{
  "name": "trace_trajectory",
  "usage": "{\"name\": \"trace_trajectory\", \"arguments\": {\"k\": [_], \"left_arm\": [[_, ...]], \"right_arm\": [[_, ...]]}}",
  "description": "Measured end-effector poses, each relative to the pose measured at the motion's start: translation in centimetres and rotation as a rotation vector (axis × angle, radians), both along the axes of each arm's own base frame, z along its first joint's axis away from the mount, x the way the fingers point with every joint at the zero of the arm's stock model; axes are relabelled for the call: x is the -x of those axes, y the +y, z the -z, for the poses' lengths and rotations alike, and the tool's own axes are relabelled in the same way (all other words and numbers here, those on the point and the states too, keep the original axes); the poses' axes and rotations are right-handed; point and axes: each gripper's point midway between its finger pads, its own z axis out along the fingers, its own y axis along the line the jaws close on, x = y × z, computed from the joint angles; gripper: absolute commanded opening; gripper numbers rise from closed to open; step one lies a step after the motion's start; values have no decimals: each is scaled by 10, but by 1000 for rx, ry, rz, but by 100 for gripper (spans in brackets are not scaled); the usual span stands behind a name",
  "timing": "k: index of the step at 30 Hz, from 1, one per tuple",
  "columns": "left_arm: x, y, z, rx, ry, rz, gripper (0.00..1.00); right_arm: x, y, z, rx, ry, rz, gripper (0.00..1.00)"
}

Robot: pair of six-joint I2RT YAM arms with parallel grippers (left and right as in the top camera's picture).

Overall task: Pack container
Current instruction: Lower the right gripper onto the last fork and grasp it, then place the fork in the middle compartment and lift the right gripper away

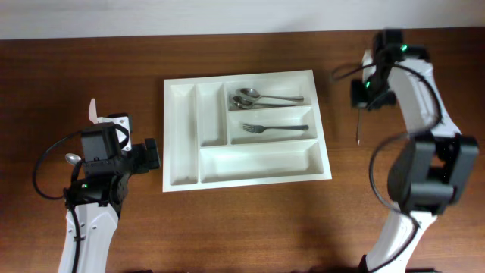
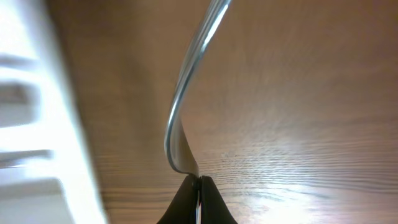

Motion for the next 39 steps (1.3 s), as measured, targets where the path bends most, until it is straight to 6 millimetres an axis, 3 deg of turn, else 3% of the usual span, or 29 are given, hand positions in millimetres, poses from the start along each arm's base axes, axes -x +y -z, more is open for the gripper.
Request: {"name": "trace_trajectory", "arguments": {"k": [2, 5, 8, 16, 21, 25, 30, 39], "left_arm": [[0, 0, 0, 0, 0, 0, 99], [0, 0, 0, 0, 0, 0, 99], [0, 0, 0, 0, 0, 0, 99], [0, 0, 0, 0, 0, 0, 99], [0, 0, 0, 0, 0, 0, 99], [0, 0, 0, 0, 0, 0, 99], [0, 0, 0, 0, 0, 0, 99], [2, 0, 2, 1, 11, 0, 99]], "right_arm": [[-8, 13, -50, 12, -120, -31, 4], [-8, 43, -101, 24, -240, -122, 4], [-4, 78, -120, 26, -284, -215, 4], [4, 135, -106, 40, -251, -455, 4], [40, 188, -87, 42, -184, -961, 4], [61, 216, -69, 6, -176, -1273, 4], [67, 231, -56, -45, -230, -1465, 4], [55, 243, -11, -75, -236, -1586, 4]]}}
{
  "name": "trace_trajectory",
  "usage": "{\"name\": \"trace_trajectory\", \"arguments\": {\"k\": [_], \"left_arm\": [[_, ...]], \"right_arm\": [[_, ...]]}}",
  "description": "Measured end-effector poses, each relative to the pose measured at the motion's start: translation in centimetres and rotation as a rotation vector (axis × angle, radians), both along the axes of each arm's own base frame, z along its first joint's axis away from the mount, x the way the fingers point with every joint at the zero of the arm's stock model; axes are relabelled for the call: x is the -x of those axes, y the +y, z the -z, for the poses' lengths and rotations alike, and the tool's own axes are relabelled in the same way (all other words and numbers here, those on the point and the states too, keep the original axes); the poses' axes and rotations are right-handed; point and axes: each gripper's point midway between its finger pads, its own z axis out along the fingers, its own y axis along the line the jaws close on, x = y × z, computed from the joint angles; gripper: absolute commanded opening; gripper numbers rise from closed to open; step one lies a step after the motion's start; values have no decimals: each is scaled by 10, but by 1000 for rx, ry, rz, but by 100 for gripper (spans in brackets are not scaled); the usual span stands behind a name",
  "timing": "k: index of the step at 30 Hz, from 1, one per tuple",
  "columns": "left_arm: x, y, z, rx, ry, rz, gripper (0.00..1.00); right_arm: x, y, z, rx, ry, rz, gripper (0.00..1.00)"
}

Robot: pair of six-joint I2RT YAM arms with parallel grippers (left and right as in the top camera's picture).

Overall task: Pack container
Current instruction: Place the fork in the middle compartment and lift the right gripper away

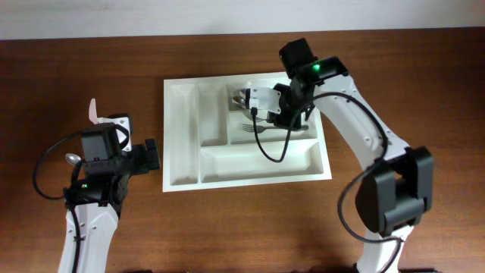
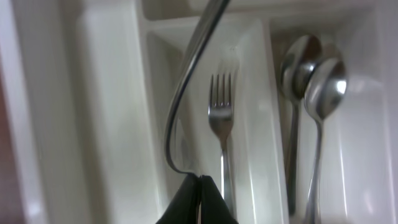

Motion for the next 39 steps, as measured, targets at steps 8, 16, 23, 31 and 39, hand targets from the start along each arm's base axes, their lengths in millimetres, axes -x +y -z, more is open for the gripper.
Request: {"name": "trace_trajectory", "arguments": {"k": [8, 16, 23, 31, 39], "left_arm": [[1, 0, 1, 0, 5, 0, 99], [1, 0, 1, 0, 5, 0, 99], [1, 0, 1, 1, 8, 0, 99], [2, 0, 1, 1, 8, 0, 99], [1, 0, 1, 1, 8, 0, 99]], "right_arm": [[-8, 4, 35, 13, 35, -24, 4], [-5, 3, 58, 27, 91, -16, 28], [-13, 2, 47, 25, 142, 187, 41], [-35, -2, -73, -68, 104, 489, 41], [-26, -76, -251, -353, -92, 872, 85]]}}
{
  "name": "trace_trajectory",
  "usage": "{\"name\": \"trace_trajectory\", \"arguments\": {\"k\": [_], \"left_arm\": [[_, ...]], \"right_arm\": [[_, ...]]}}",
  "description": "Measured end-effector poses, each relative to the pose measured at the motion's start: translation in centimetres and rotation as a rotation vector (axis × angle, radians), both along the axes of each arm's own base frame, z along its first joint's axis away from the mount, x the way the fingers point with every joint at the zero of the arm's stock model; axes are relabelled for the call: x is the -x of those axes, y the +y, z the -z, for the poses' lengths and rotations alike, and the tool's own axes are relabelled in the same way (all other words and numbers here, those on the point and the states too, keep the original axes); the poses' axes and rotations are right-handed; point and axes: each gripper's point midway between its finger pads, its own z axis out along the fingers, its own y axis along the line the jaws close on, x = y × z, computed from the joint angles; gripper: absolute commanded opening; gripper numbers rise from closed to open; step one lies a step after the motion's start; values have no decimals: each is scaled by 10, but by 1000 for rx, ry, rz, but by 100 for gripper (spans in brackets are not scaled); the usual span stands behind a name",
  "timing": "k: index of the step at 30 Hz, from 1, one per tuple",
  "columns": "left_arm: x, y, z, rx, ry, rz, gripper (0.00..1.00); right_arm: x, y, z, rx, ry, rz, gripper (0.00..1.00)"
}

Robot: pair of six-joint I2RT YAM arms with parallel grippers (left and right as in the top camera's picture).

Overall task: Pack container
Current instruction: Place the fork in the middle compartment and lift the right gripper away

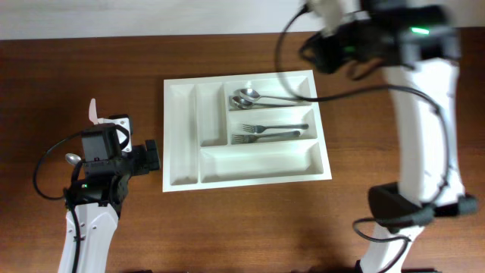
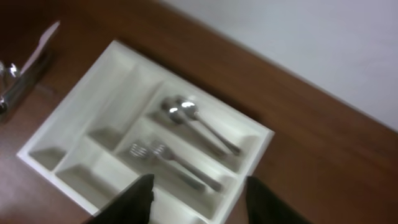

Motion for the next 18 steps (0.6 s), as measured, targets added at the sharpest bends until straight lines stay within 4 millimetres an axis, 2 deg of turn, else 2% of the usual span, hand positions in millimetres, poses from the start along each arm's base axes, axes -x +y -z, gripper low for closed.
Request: {"name": "trace_trajectory", "arguments": {"k": [1, 3, 5, 9, 12, 13, 16, 18], "left_arm": [[0, 0, 0, 0, 0, 0, 99], [-1, 0, -1, -1, -8, 0, 99], [-7, 1, -6, -4, -37, 0, 99], [-9, -1, -7, 3, -45, 7, 99], [-9, -11, -7, 47, -49, 45, 99], [-9, -14, -7, 60, -46, 56, 99], [-2, -20, 0, 89, -9, 75, 99], [5, -19, 5, 88, 29, 68, 99]], "right_arm": [[5, -9, -10, -17, -8, 39, 99], [16, -30, -28, -48, -18, 119, 99], [25, -46, -34, -67, -5, 181, 99], [25, -78, -37, -103, 11, 301, 99], [22, -111, -37, -121, 16, 405, 99], [22, -116, -37, -125, 17, 422, 99], [22, -143, -37, -135, 18, 498, 99], [22, -151, -36, -137, 19, 521, 99]]}}
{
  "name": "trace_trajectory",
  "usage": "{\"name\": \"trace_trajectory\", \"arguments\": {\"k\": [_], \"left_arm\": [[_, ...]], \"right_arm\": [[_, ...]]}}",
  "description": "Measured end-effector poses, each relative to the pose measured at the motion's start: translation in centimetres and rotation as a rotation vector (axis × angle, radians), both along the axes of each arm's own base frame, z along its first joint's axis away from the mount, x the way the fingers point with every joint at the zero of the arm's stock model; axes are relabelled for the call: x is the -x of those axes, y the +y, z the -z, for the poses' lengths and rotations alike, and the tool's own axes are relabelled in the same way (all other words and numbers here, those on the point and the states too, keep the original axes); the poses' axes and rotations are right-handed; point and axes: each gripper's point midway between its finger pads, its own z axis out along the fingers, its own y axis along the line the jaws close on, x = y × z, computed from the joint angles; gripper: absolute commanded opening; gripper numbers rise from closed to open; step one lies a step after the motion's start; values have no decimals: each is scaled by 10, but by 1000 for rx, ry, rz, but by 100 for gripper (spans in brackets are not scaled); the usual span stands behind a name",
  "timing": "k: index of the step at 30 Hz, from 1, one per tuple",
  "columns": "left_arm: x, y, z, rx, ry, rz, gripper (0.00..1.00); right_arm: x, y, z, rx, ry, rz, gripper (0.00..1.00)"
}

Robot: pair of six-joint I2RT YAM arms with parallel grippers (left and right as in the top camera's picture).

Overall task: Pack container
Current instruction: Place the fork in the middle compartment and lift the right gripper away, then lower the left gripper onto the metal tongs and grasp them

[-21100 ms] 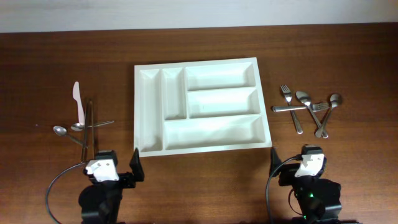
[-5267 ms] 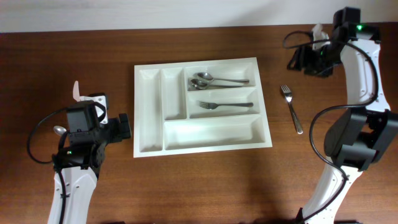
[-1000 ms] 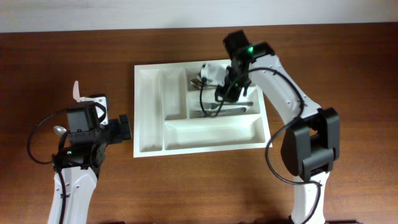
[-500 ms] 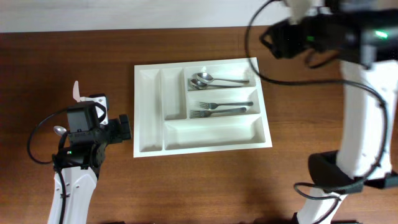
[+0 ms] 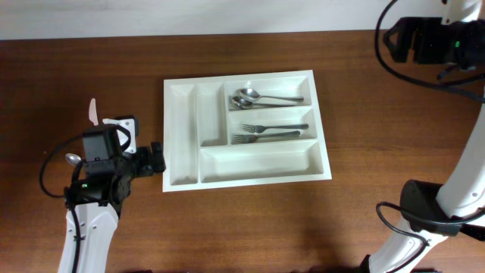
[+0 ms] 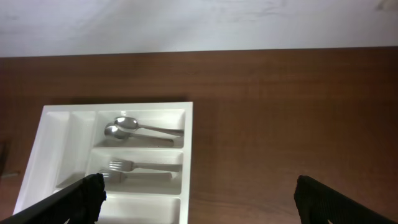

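Note:
The white cutlery tray [image 5: 182,136] lies mid-table. Its far right compartment holds two spoons [image 5: 261,97], and the compartment below them holds two forks [image 5: 265,133] side by side. My right gripper [image 5: 392,42] hangs high over the far right of the table, well away from the tray. In the right wrist view this gripper [image 6: 199,205] is wide open and empty, with the tray [image 6: 50,124], the spoons [image 6: 134,127] and the forks [image 6: 140,171] far below. My left gripper [image 5: 154,160] sits low beside the tray's left edge, and its jaws are not clear.
A metal spoon [image 5: 73,159] lies on the table partly under the left arm. A white plastic utensil [image 5: 92,111] lies just beyond it. Bare brown wood [image 6: 280,124] stretches to the right of the tray.
My right gripper, still open, has moved from above the tray's far right corner to the table's far right. My left gripper has shifted slightly nearer the tray's left edge.
My right gripper was shut on a fork over the table right of the tray. Then it held that fork above the compartment with one fork in it. Later two forks lay there and the gripper was open and raised. Now it is further right.

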Motion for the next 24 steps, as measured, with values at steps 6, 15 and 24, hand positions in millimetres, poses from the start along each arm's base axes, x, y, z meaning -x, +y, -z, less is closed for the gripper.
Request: {"name": "trace_trajectory", "arguments": {"k": [6, 15, 24], "left_arm": [[25, 23, 8, -16, 147, -98, 100], [1, 74, -38, -15, 233, -230, 100], [-63, 103, 5, -50, 272, -188, 90]], "right_arm": [[-1, -5, 1, -3, 3, 13, 99], [-1, -5, 1, -3, 3, 13, 99], [-1, -5, 1, -3, 3, 13, 99]]}}
